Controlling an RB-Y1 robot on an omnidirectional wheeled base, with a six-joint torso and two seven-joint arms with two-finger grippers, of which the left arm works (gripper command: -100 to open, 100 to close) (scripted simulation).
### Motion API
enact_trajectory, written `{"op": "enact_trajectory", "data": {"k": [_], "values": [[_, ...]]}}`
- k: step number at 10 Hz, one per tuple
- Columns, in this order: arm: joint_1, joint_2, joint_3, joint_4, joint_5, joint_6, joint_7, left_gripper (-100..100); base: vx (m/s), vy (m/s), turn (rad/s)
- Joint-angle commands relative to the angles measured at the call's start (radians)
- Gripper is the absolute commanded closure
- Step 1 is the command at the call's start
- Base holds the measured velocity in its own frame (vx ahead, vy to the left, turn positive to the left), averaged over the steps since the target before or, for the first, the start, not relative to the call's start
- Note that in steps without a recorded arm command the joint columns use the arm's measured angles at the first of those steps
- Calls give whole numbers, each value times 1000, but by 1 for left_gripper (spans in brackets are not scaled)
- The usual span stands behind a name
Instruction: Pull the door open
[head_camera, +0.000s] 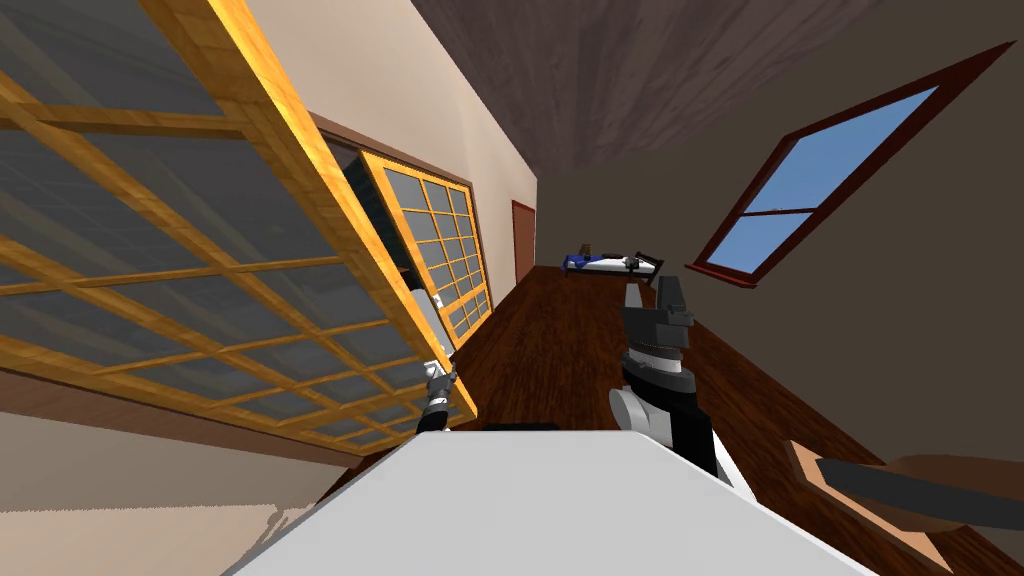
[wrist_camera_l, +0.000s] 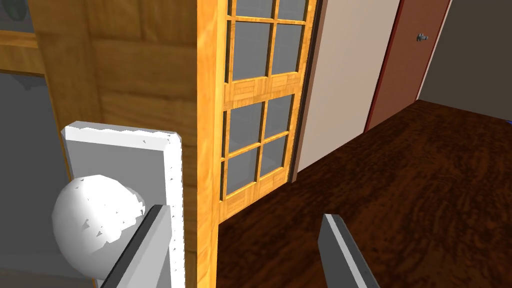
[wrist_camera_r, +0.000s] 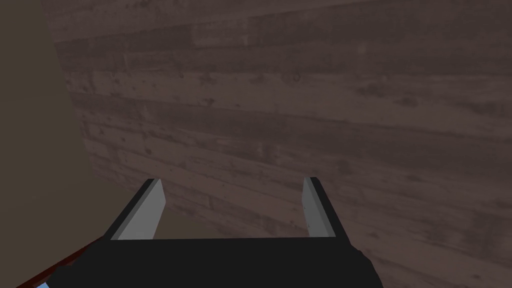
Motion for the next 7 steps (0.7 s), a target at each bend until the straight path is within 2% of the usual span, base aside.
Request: {"op": "enact_trajectory", "data": {"k": [1,2,3,4,7], "values": [[18,30,18,-19,8,4,9,-100,32,43,-29],[20,41,21,-16,10,1,19,-100,25,70,-58],[19,21,5,-28,4,13,10,-100,15,20,-63],[19,21,5,-28,4,13,10,100,5,-15,27],[19,21,5,-28,4,13,10,100,-8,-1,13]]}}
